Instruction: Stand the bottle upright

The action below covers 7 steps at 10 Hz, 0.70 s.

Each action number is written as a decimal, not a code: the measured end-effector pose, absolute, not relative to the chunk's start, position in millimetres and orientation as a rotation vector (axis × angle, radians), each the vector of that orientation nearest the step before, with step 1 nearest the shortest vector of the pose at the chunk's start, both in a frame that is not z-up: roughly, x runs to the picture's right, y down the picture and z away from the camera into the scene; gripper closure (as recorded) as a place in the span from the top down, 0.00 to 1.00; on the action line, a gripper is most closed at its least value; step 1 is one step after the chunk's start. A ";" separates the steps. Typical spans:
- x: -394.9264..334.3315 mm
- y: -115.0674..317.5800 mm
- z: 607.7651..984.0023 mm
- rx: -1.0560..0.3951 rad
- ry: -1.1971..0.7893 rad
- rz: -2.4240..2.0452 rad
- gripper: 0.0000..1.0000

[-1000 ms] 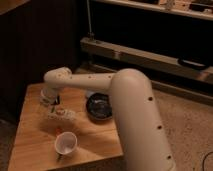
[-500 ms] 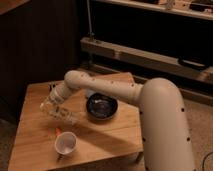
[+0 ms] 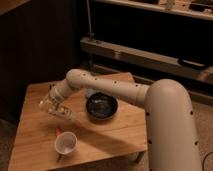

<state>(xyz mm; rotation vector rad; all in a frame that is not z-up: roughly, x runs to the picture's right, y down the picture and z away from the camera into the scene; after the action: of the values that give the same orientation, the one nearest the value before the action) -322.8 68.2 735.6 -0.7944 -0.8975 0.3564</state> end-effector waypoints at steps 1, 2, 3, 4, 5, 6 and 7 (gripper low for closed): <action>-324.9 68.6 733.9 -0.793 -0.897 0.350 0.07; -325.6 68.8 733.4 -0.792 -0.898 0.348 0.07; -326.0 68.2 732.6 -0.792 -0.901 0.348 0.07; -327.5 68.6 732.1 -0.792 -0.908 0.343 0.07; -328.4 68.3 731.2 -0.791 -0.913 0.339 0.07; -328.4 68.3 731.1 -0.791 -0.915 0.337 0.10; -329.0 68.4 730.8 -0.791 -0.918 0.334 0.18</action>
<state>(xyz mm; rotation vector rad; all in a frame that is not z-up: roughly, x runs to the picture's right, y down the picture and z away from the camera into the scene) -329.0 68.4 730.8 -0.7914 -0.9178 0.3339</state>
